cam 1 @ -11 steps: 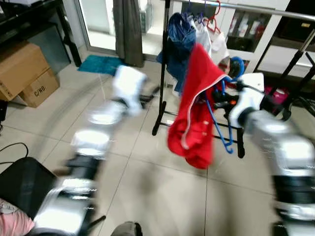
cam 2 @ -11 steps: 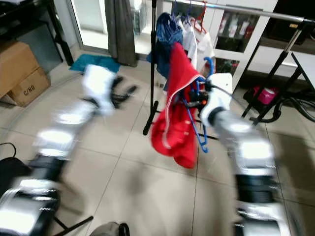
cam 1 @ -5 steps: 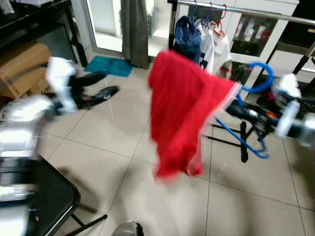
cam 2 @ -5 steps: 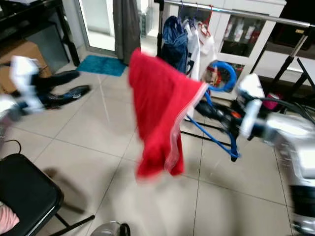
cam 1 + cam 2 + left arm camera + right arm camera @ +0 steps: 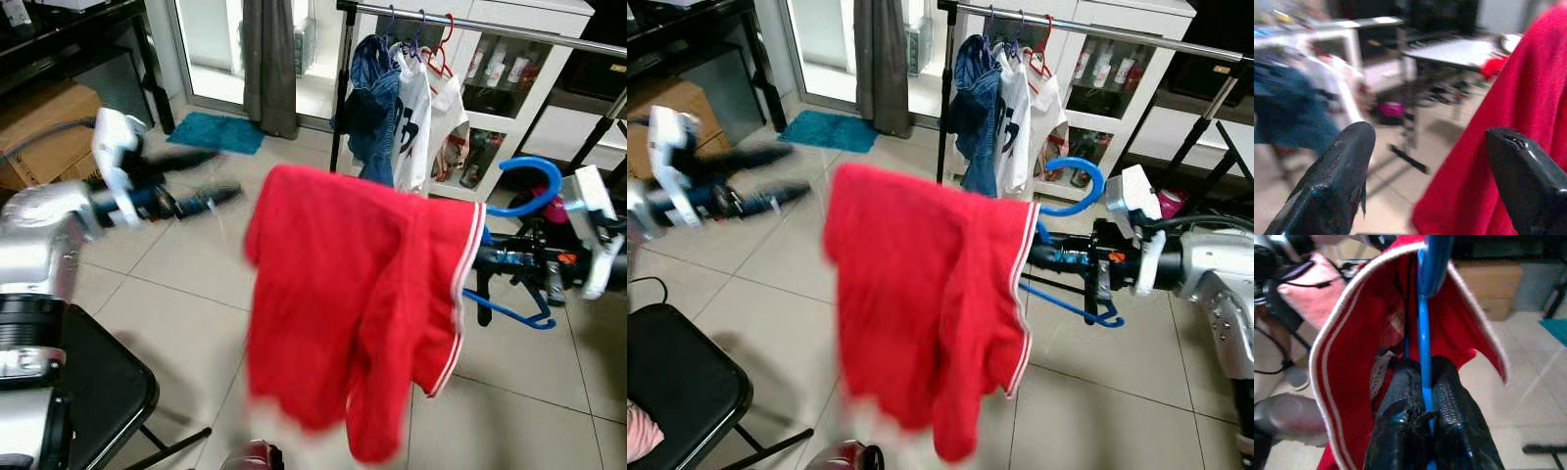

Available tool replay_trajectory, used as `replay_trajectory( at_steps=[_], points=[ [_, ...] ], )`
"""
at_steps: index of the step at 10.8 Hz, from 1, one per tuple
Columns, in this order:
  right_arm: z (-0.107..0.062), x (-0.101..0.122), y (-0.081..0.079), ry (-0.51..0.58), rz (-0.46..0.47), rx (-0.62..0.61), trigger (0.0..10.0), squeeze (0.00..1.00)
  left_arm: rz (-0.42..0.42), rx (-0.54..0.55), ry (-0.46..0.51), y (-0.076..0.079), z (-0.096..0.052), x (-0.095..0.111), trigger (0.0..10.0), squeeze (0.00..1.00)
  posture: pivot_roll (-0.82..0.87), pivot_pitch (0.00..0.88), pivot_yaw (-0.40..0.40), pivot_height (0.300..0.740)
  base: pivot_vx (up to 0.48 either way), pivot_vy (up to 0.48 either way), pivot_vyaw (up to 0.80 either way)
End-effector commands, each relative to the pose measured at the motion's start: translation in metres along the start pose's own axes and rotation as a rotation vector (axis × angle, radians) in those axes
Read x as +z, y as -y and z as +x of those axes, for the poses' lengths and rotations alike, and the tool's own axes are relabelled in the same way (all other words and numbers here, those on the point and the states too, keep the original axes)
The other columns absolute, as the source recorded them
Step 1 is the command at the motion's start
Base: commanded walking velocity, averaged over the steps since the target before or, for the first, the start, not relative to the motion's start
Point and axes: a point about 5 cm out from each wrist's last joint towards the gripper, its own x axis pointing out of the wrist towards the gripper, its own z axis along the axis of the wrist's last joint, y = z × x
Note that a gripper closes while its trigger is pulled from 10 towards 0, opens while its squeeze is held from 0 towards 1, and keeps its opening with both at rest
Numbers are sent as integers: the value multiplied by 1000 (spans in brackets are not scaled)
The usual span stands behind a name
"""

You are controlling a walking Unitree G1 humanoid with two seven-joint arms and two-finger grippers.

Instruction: Hang hanger

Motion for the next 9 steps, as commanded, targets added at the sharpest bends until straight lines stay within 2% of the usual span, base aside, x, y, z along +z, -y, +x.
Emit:
replay_trajectory(
  at_steps=[1, 3, 4, 5, 6, 9],
  points=[
    [-1, 12, -4, 20, -50, 42, 10000, 0, -13, -137, -31, 10, 13, 0, 10000, 0, 26, 0, -6, 740, 0, 0, 0],
    [-3, 12, -4, 17, -57, 44, 10000, 0, -37, -232, -53, 15, 16, 1, 10000, 0, 11, 0, 11, 740, 0, 0, 0],
    [-5, 12, -4, 16, -57, 41, 10000, 0, -44, -228, -50, 14, 15, 1, 10000, 0, 11, 0, 11, 740, 0, 0, 0],
    [-7, 10, -4, 11, -54, 39, 10000, 0, -59, -234, -40, 15, 11, 0, 0, 0, 9, 0, 9, 740, 0, 0, 0],
    [-8, 9, -3, 3, -53, 35, 10000, 0, -54, -240, -34, 17, 8, 0, 0, 0, 9, 0, 8, 740, 0, 0, 0],
    [-12, 1, 4, -29, -36, 9, 10000, 0, -68, -214, -48, 19, -13, 1, 0, 0, 13, 0, -2, 740, 0, 0, 0]
  ],
)
